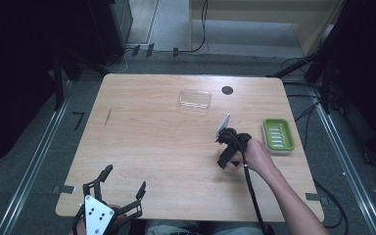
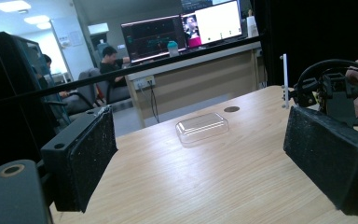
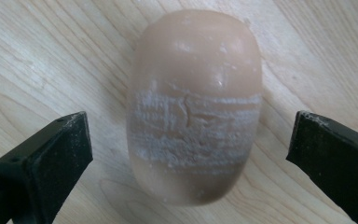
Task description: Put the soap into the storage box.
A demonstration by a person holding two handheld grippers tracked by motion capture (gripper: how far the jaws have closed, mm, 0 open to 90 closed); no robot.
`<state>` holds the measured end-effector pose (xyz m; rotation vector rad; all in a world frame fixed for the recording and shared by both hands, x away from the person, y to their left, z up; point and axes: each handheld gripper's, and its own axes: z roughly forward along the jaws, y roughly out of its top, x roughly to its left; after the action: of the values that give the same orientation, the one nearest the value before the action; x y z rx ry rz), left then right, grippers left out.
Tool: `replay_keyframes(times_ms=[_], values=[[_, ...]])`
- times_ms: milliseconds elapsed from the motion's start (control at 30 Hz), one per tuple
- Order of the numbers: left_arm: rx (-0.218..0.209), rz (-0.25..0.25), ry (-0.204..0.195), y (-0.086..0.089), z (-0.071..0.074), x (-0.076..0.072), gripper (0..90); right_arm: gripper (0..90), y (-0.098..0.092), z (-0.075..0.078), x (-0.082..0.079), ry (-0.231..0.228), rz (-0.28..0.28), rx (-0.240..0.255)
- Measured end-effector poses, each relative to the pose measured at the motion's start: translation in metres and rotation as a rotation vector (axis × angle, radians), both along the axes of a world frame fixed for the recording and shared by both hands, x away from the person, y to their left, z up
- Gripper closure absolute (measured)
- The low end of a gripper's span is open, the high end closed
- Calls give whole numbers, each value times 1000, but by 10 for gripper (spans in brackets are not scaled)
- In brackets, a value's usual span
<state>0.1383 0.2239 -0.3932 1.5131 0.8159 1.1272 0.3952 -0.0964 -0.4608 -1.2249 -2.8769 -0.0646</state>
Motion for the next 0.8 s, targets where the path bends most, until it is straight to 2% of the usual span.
replay_keyframes(times_ms=[133, 167, 200, 367, 533, 600, 800], values=[[-1, -1, 0, 0, 0, 0, 99, 0, 4, -2, 1, 0, 4, -2], [-1, -2, 0, 0, 0, 0, 99, 13, 4, -2, 1, 1, 2, -3], [-1, -2, 0, 0, 0, 0, 99, 74, 5, -3, 1, -8, -1, -5], [-1, -2, 0, 0, 0, 0, 99, 131, 4, -2, 1, -23, -9, -4], [0, 0, 0, 0, 0, 0, 99, 152, 4, -3, 1, -27, -11, -13], [2, 0, 0, 0, 0, 0, 99, 213, 5, -3, 0, -32, -24, -29], [0, 0, -2, 1, 0, 0, 99, 257, 5, -4, 1, -33, -18, -33]])
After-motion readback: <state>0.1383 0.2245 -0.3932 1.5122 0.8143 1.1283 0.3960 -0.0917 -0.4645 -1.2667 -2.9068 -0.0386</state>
